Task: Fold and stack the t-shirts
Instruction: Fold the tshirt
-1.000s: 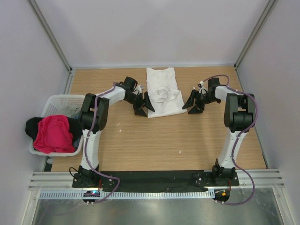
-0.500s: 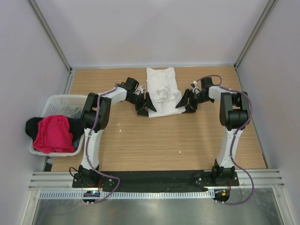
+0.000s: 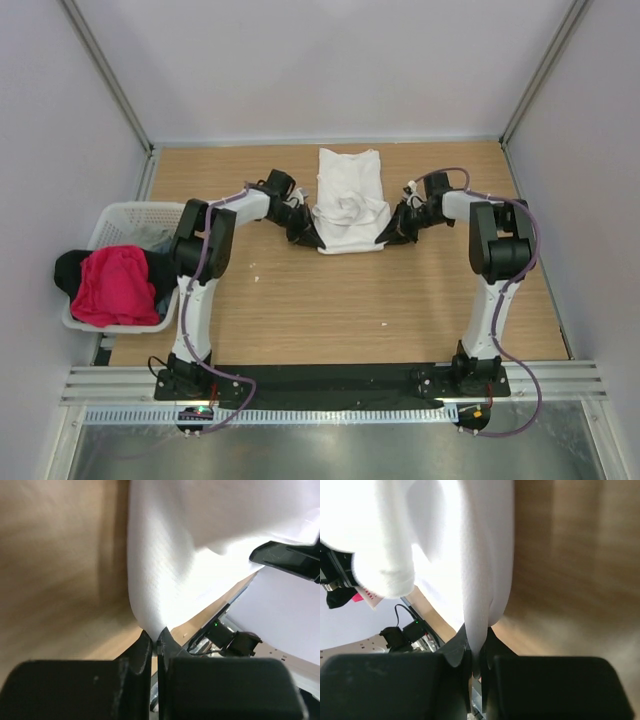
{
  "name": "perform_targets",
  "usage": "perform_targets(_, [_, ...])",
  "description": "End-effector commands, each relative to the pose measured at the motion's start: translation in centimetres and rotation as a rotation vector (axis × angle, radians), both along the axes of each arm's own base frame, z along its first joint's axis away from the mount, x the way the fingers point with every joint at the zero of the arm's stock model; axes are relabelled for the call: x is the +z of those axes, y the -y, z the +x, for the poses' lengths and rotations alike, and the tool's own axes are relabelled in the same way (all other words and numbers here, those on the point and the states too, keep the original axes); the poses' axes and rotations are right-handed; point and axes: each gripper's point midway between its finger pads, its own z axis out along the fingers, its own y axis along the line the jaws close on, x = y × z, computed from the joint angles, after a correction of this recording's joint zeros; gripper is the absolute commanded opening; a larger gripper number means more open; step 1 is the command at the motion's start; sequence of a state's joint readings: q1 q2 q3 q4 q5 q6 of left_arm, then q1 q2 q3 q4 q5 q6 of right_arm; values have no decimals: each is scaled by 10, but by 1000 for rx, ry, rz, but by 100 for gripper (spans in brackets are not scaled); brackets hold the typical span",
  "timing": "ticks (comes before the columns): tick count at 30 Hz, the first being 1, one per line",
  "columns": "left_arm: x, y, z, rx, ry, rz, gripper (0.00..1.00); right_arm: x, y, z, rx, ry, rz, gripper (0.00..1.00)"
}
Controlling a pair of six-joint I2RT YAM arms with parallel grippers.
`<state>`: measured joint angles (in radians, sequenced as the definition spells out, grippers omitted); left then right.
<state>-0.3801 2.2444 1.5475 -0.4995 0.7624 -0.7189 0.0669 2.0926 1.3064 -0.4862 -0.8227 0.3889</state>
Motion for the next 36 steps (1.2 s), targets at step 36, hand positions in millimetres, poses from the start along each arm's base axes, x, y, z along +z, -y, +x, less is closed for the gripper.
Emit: perform_targets(36, [175, 0, 24, -73, 473, -101, 0, 161, -7, 32, -62, 345, 113, 1])
